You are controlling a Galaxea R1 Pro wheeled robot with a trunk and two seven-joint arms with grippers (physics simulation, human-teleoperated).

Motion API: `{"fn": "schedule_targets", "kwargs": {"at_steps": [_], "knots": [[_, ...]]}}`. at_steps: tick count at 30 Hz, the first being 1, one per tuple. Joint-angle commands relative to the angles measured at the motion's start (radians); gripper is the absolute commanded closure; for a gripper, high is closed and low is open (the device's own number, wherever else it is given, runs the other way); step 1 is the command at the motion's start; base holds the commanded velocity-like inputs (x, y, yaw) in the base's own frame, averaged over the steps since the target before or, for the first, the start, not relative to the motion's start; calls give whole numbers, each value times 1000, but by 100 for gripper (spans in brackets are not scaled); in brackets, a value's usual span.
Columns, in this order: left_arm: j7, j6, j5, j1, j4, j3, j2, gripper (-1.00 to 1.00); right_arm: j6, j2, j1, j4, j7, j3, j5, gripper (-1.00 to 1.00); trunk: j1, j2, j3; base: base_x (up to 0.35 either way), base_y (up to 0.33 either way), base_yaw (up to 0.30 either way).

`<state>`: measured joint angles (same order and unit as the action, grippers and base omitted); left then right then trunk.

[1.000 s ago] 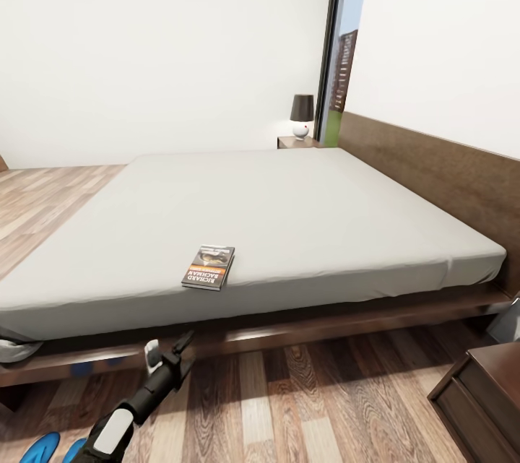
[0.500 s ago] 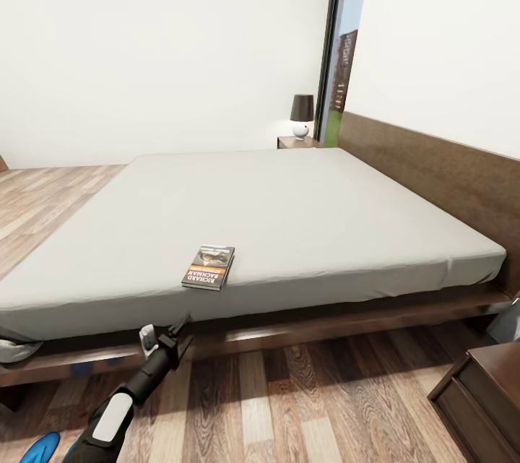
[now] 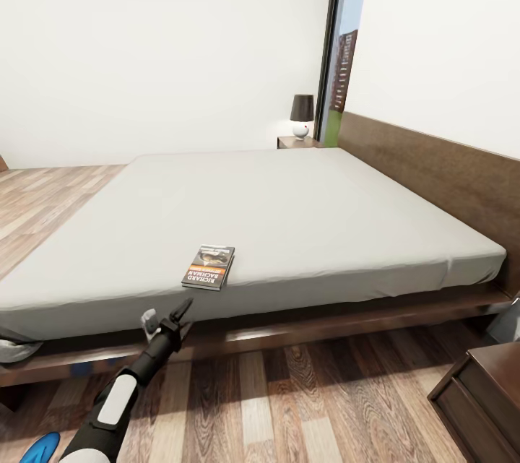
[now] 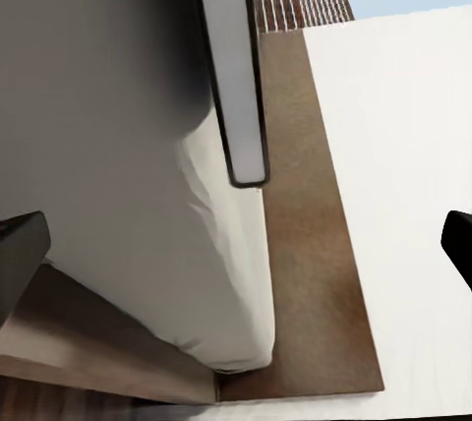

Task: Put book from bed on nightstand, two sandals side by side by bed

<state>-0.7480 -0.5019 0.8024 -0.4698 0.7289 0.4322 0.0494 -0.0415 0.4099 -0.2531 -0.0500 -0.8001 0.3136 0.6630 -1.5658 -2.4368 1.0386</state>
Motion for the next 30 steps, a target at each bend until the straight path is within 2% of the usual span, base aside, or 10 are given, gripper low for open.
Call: {"fn": "schedule_targets", "kwargs": {"at_steps": [1, 12, 30], "knots": [[6, -8, 3, -5, 1, 4, 2, -100, -4, 0, -2, -4, -5, 8, 7, -100, 0, 0, 1, 0, 0, 0], [88, -4, 3, -43, 5, 4, 13, -100, -5, 0, -1, -4, -5, 9, 7, -100, 0, 0, 1, 0, 0, 0], [100, -1, 3, -52, 18, 3, 17, -100, -4, 0, -1, -4, -6, 3, 9, -100, 0, 0, 1, 0, 0, 0]]}}
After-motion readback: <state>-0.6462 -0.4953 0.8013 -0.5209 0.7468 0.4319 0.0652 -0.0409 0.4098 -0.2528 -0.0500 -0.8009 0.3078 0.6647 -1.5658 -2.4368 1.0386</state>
